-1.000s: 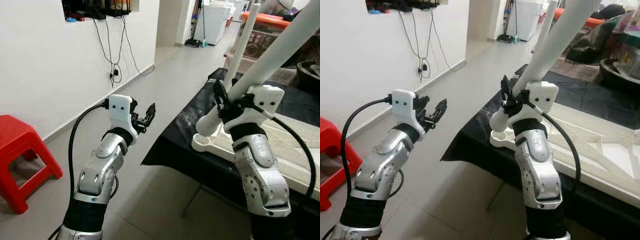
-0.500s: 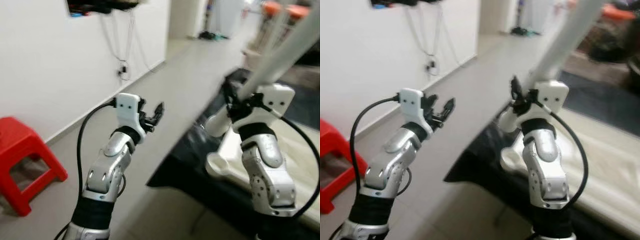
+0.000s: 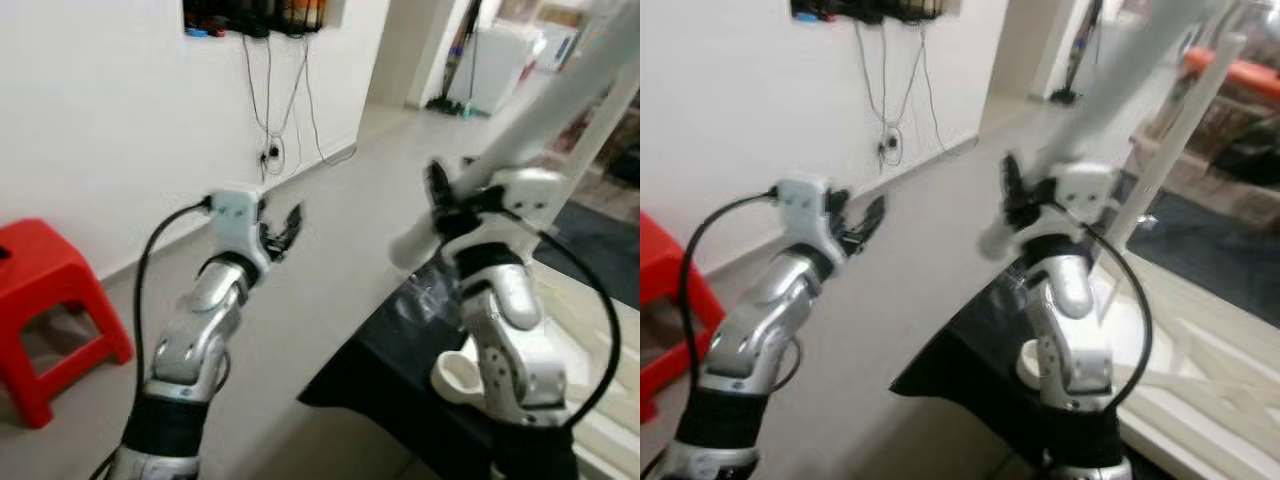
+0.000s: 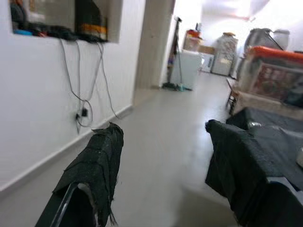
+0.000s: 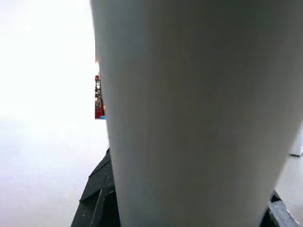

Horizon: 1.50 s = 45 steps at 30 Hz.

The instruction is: Building children table

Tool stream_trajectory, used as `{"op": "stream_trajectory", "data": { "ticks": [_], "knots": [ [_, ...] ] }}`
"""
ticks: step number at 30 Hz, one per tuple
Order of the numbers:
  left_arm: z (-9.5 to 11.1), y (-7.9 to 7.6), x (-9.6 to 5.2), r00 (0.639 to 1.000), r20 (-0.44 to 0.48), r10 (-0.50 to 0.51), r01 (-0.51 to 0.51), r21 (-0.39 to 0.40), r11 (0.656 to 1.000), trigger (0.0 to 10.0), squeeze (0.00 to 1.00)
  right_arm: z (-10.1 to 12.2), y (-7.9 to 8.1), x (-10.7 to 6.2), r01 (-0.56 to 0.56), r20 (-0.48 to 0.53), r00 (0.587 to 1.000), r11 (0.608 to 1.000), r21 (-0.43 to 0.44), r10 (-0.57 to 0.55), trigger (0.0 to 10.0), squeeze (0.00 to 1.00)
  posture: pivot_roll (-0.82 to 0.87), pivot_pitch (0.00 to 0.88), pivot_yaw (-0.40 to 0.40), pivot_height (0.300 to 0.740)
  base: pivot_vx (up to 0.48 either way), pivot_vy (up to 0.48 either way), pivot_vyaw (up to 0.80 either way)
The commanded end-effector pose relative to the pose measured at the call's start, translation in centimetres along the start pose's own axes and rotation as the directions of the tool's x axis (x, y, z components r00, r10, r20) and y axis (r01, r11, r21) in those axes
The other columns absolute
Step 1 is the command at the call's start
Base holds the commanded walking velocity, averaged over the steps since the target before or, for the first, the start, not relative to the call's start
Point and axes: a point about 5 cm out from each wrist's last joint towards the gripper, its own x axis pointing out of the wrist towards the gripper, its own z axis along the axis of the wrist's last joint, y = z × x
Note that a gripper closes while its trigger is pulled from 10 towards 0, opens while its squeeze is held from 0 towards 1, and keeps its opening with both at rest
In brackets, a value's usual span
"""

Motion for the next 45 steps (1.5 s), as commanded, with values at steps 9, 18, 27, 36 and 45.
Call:
{"op": "stream_trajectory", "data": {
  "ticks": [9, 18, 27, 36, 45],
  "knots": [
    [-0.2, -1.3, 0.2, 0.999, -0.007, -0.034, 0.034, 0.024, 0.999, 10.0, 0.0, 0.3, -1.3, 0.1, 0.056, 0.008, 0.998, 0.998, -0.039, -0.056, 10.0, 0.0, 0.14, 0.0, -0.122, 0.74, 0.0, 0.0, -0.71],
    [-0.1, -0.6, 0.2, 1.0, -0.005, -0.004, 0.005, 0.028, 1.0, 10.0, 0.0, 0.4, -1.2, 0.2, 0.059, 0.015, 0.998, 0.997, -0.04, -0.058, 10.0, 0.0, 0.14, 0.0, -0.121, 0.74, 0.056, -0.367, 0.0],
    [0.0, -0.2, 0.3, 1.0, -0.012, 0.021, -0.021, 0.002, 1.0, 10.0, 0.0, 0.3, -1.3, 0.3, 0.059, 0.008, 0.998, 0.998, -0.037, -0.059, 10.0, 0.0, 0.14, 0.0, -0.124, 0.74, 0.0, -0.046, 0.0],
    [-1.5, -1.4, -1.0, 0.996, -0.065, -0.066, 0.065, -0.022, 0.998, 10.0, 0.0, -1.0, -1.0, 0.1, -0.016, -0.078, 0.997, 1.0, -0.001, 0.016, 10.0, 0.0, 0.14, 0.0, -0.121, 0.74, 0.0, 0.0, 0.0],
    [-3.5, -2.7, -3.6, 0.978, -0.142, -0.154, 0.149, -0.042, 0.988, 10.0, 0.0, -4.2, -0.8, 2.3, -0.253, -0.242, 0.929, 0.959, 0.129, 0.278, 10.0, 0.0, 0.15, 0.0, -0.13, 0.74, 0.0, 0.0, 0.0]
  ]
}}
